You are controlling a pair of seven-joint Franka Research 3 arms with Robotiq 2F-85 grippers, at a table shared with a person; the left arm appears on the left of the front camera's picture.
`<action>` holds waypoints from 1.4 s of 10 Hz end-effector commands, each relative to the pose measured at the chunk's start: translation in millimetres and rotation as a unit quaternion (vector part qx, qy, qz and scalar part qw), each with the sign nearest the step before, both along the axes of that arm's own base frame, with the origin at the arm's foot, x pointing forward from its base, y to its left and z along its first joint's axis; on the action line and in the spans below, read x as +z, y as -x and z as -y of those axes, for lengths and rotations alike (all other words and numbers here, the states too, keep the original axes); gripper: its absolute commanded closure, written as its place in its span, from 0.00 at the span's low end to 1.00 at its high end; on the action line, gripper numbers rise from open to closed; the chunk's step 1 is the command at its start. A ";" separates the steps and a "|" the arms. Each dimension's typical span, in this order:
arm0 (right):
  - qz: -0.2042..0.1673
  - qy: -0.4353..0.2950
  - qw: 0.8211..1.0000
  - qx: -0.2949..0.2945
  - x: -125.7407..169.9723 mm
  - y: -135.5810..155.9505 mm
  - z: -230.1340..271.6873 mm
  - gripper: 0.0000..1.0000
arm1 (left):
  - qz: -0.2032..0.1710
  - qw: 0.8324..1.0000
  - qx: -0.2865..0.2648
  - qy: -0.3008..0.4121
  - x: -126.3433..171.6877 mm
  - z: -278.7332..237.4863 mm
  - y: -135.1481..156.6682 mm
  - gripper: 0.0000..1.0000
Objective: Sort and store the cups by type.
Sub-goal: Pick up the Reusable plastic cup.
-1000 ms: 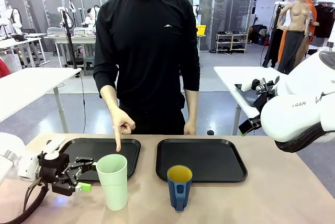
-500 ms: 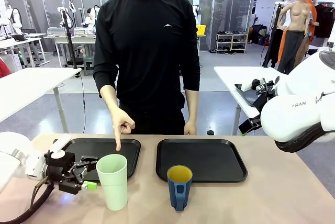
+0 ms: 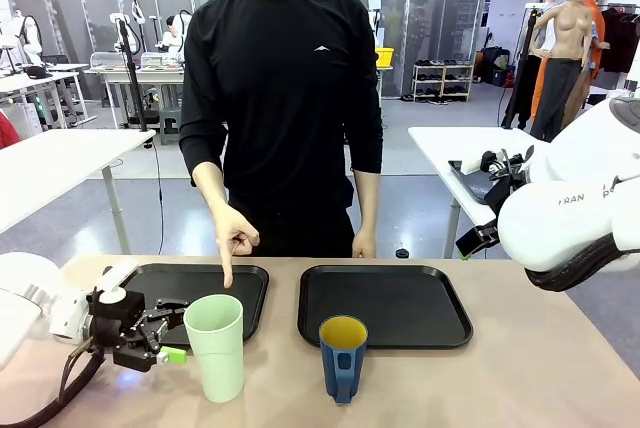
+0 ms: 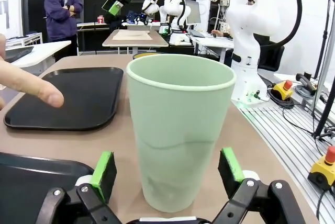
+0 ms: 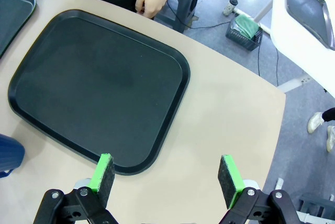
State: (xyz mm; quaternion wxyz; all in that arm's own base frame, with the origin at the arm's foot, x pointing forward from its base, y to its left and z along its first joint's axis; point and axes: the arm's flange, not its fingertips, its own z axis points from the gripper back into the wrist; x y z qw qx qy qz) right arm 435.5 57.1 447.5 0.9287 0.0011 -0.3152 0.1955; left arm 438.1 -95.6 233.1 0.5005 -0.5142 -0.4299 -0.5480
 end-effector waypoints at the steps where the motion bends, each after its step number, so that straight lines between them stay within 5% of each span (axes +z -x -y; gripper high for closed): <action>1: 0.000 -0.003 1.000 -0.001 -1.1 0.4 1.4 0.00 | 0.000 1.000 0.000 0.000 0.0 0.4 0.1 0.00; 14: 0.000 -0.003 1.000 -0.001 -1.1 0.4 1.4 0.00 | -0.004 0.994 -0.105 0.014 -9.2 36.5 -7.0 0.00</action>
